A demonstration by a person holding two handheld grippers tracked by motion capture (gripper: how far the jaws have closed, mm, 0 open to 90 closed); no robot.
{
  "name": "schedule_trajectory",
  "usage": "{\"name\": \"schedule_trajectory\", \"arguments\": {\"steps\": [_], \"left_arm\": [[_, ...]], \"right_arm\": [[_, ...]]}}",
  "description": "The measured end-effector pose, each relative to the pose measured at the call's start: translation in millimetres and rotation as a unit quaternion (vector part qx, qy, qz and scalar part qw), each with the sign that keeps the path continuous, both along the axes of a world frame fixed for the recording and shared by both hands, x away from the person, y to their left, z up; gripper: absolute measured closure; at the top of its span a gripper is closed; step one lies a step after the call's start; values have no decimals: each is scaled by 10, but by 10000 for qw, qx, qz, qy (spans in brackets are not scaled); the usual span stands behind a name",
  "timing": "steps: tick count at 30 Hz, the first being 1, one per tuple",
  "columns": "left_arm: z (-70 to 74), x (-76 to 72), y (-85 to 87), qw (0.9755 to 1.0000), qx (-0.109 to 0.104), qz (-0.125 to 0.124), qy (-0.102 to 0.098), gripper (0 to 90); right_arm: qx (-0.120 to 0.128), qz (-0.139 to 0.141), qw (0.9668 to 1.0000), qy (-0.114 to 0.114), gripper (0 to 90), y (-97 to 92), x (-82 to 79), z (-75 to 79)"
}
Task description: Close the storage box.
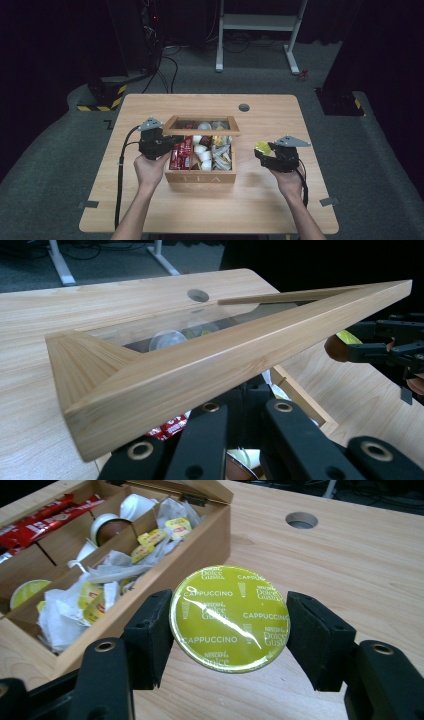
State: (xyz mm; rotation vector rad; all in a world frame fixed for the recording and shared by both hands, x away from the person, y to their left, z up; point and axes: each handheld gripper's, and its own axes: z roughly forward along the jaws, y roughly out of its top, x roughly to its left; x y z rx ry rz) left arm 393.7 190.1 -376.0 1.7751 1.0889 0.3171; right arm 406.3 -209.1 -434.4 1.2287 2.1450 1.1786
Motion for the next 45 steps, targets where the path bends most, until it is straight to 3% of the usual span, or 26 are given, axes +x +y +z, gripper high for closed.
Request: {"name": "schedule_trajectory", "arguments": {"steps": [11,23,30,45], "left_arm": [[-40,-42,3,10000,59,-4,6,900],[-50,-52,6,9999,114,-29,25,900],[-30,-76,19,9999,145,-5,-9,900],[-39,-77,11,9998,178,2,-3,900]], "right_arm": [[-110,-210,9996,134,382,-154,52,-95],[-253,-439,9981,360,381,-227,152,-324],[-626,-411,9965,381,381,-154,189,-440],[-566,-453,9955,607,380,-139,251,-561]]}}
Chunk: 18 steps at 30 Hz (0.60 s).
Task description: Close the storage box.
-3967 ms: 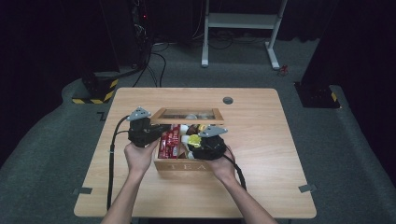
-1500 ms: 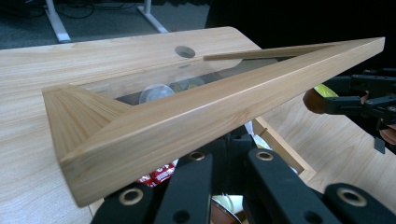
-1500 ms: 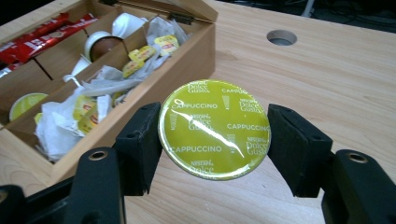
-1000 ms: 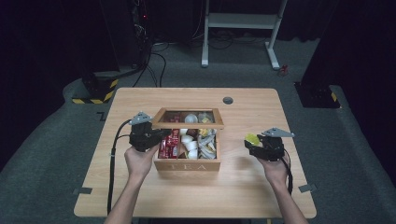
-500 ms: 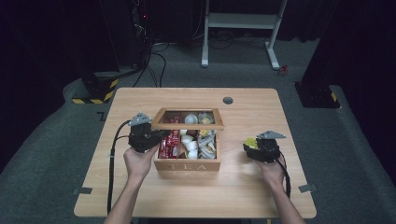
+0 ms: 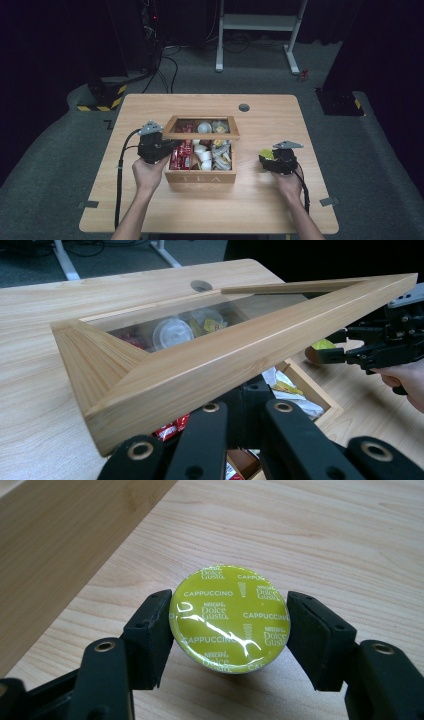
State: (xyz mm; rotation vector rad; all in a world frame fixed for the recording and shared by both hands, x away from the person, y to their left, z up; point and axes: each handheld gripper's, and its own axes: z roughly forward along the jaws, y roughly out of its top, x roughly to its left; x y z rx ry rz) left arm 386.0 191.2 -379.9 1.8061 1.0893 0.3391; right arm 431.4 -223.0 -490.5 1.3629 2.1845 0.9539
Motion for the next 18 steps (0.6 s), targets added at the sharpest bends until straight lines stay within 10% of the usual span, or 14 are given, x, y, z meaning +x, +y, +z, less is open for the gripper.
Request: {"name": "schedule_trajectory", "arguments": {"steps": [18], "left_arm": [[-1,0,2,10000,32,-10,-1,900]], "right_arm": [[117,63,9999,-53,352,-25,7,-57]]}}
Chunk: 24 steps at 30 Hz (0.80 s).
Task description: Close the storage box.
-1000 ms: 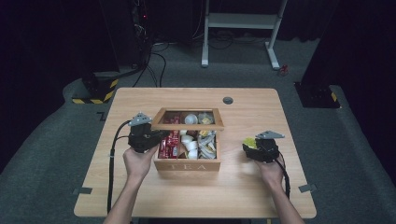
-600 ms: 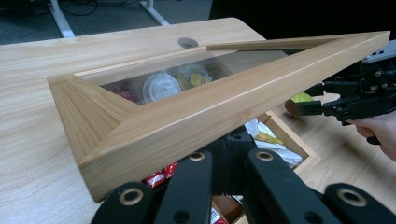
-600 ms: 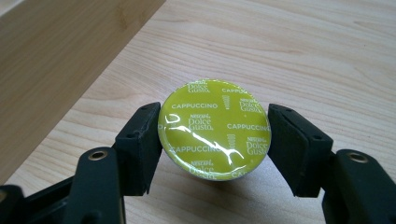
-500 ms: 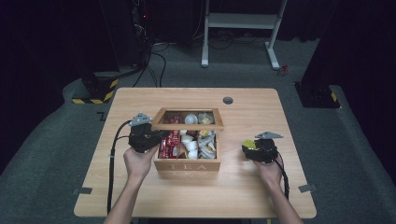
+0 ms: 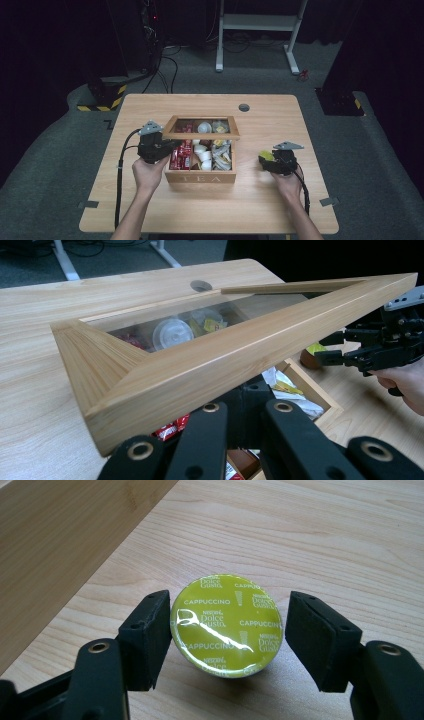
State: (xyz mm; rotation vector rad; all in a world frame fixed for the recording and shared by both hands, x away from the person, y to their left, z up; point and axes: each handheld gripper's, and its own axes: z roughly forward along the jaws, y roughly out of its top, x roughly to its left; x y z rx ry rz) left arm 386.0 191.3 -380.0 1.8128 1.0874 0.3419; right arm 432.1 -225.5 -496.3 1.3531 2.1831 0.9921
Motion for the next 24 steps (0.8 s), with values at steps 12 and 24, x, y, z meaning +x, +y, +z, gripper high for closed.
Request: {"name": "schedule_trajectory", "arguments": {"steps": [12,24], "left_arm": [[-1,-1,-3,10000,-15,9,-23,900],[-6,-3,-1,10000,28,1,-52,900]], "right_arm": [[384,72,9992,-101,345,-133,-132,66],[589,26,9979,-283,346,-293,-300,94]]}}
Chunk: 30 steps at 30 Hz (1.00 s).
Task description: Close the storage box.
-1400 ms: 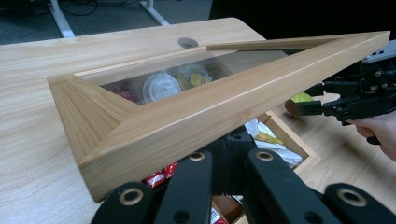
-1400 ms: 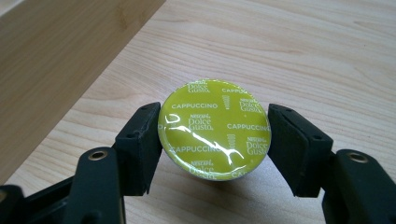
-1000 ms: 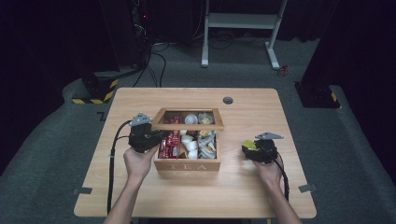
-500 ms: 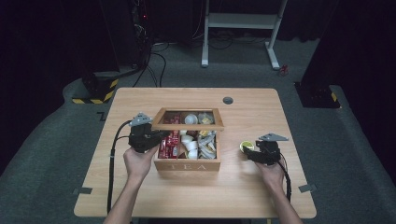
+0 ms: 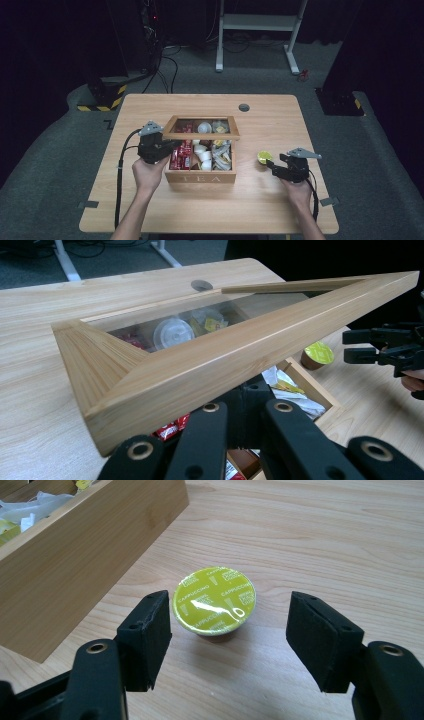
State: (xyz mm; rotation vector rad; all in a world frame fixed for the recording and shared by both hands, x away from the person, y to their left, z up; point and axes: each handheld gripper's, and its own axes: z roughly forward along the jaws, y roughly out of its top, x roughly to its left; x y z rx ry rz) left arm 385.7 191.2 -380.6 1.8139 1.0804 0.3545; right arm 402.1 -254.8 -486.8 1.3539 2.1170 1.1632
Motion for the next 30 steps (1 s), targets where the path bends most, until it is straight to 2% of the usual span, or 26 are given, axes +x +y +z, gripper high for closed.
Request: {"name": "schedule_trajectory", "arguments": {"steps": [5,13,16,18,26,30], "left_arm": [[-8,-9,-3,10000,-25,-6,35,900],[-37,-26,0,10000,-43,-12,29,900],[-44,-30,1,10000,-56,-19,35,900],[-55,-34,9,10000,-83,-37,39,900],[-85,-55,6,9999,-100,-45,84,900],[-91,-60,6,9999,-75,-53,95,900]], "right_arm": [[4,-79,10000,-60,347,-106,-65,-4],[-75,-237,9997,50,371,-249,-181,-105],[-115,-308,9994,110,380,-261,-205,-144],[-258,-389,9988,170,389,-268,-224,-198],[-411,-452,9976,337,396,-256,-237,-281],[-518,-469,9970,340,396,-256,-238,-307]]}}
